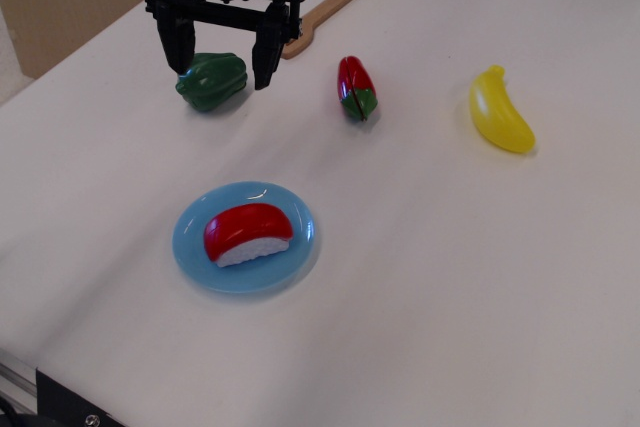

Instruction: Take sushi off plate

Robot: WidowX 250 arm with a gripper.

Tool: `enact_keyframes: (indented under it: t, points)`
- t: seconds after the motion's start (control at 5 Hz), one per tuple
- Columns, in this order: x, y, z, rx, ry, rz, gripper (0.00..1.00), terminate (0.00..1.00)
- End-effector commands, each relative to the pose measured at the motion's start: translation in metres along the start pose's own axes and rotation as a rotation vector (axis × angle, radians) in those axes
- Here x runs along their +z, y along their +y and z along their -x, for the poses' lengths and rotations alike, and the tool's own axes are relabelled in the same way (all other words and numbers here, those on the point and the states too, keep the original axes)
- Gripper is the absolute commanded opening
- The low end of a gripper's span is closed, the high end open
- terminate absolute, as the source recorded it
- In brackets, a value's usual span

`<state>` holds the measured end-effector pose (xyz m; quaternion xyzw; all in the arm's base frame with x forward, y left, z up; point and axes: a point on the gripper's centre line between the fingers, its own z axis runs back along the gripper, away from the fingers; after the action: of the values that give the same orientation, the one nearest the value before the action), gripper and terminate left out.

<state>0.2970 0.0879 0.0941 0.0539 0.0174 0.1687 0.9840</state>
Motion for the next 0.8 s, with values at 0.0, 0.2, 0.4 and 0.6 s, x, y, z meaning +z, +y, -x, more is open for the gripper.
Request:
enact_keyframes:
  t: [0.0,0.2,0.4,0.6]
  points:
    - [0.000,0.000,0.000,0.000,0.000,0.000,1.00,0.00]
    - [0.000,-0.013,0.018,-0.252,0.008,-0.007,1.00,0.00]
    - [-0.011,-0.018,0.035,-0.500,-0.025,-0.016,1.00,0.00]
    - [-0.021,-0.021,0.048,-0.704,-0.054,0.005,1.00,0.00]
